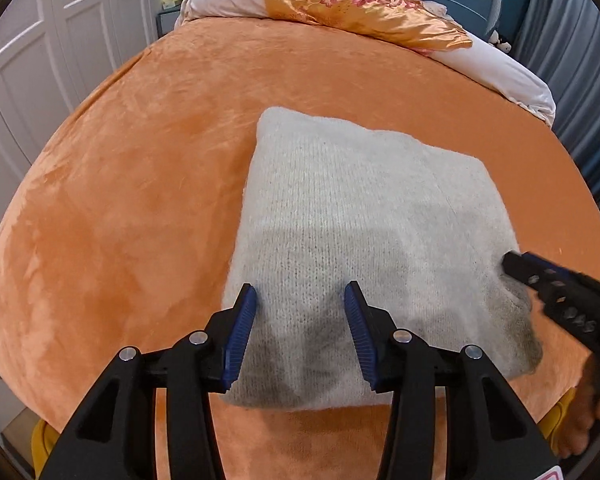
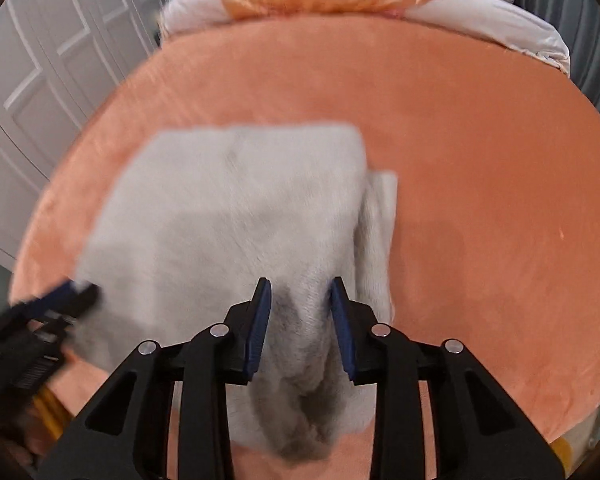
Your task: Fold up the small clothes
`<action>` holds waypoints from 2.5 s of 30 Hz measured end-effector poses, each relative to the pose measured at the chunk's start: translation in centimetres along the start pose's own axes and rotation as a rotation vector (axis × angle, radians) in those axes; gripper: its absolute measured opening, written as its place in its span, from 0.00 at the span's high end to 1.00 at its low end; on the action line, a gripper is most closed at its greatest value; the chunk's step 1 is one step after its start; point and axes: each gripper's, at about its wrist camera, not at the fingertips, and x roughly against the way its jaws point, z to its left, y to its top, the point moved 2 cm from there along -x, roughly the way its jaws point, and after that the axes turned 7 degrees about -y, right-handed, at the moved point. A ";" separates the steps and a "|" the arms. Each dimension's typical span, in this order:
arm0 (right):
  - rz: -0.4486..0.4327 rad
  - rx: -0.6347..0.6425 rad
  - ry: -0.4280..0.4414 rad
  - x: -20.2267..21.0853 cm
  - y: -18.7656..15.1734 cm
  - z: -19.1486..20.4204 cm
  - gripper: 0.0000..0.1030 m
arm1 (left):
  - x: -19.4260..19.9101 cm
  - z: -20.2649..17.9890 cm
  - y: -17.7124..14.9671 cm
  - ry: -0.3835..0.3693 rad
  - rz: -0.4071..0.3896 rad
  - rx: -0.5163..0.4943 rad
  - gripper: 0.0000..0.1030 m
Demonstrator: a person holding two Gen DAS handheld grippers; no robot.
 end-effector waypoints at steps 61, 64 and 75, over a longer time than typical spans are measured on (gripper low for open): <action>-0.003 -0.023 -0.047 4.7 -11.2 -0.8 0.65 | 2.5 -3.4 -9.0 0.113 0.034 -0.031 0.42; -0.015 -0.031 -0.066 4.8 -12.4 -0.3 0.65 | 2.3 -3.8 -9.7 0.130 0.029 -0.055 0.41; -0.002 0.000 -0.104 3.1 -15.5 1.2 0.65 | 0.9 -3.9 -12.2 0.155 0.016 -0.050 0.37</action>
